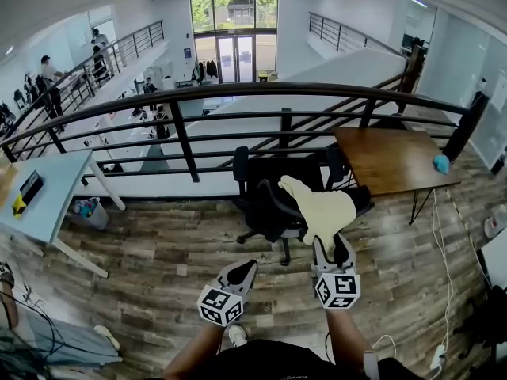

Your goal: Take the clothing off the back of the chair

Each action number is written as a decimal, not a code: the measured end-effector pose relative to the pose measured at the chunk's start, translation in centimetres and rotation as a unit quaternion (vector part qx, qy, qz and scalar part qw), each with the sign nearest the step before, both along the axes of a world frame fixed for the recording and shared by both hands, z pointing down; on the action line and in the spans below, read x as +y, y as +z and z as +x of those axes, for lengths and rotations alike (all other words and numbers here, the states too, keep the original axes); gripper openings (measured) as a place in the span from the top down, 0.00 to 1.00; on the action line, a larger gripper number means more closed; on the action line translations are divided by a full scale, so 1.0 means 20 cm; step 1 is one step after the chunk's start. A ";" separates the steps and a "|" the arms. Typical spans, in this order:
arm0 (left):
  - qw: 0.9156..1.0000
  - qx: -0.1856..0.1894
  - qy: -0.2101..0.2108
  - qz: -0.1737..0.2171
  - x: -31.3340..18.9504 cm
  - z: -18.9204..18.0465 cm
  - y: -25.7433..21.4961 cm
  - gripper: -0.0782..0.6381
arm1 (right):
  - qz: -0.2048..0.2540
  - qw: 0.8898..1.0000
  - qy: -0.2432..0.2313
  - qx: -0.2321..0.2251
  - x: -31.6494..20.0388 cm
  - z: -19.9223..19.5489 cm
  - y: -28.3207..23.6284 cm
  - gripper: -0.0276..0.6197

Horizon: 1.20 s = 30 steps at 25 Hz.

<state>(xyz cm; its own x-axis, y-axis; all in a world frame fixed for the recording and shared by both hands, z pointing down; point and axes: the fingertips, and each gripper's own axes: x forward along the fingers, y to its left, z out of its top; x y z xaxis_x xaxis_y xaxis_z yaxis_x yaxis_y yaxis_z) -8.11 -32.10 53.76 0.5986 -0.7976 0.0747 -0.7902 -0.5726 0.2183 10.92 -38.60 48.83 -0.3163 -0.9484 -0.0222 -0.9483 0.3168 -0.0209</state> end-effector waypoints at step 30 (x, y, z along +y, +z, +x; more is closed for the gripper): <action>1.000 -0.007 -0.025 -0.013 0.11 -0.07 0.03 0.87 | 0.009 1.000 -0.024 -0.003 0.13 0.00 -0.04 0.88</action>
<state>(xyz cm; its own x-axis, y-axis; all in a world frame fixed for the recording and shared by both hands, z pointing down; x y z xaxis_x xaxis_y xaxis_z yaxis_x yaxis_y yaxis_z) -9.55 -29.85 54.45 0.5575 -0.8236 0.1042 -0.8203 -0.5272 0.2216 10.91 -35.99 48.05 -0.3614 -0.9315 -0.0411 -0.9317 0.3625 -0.0212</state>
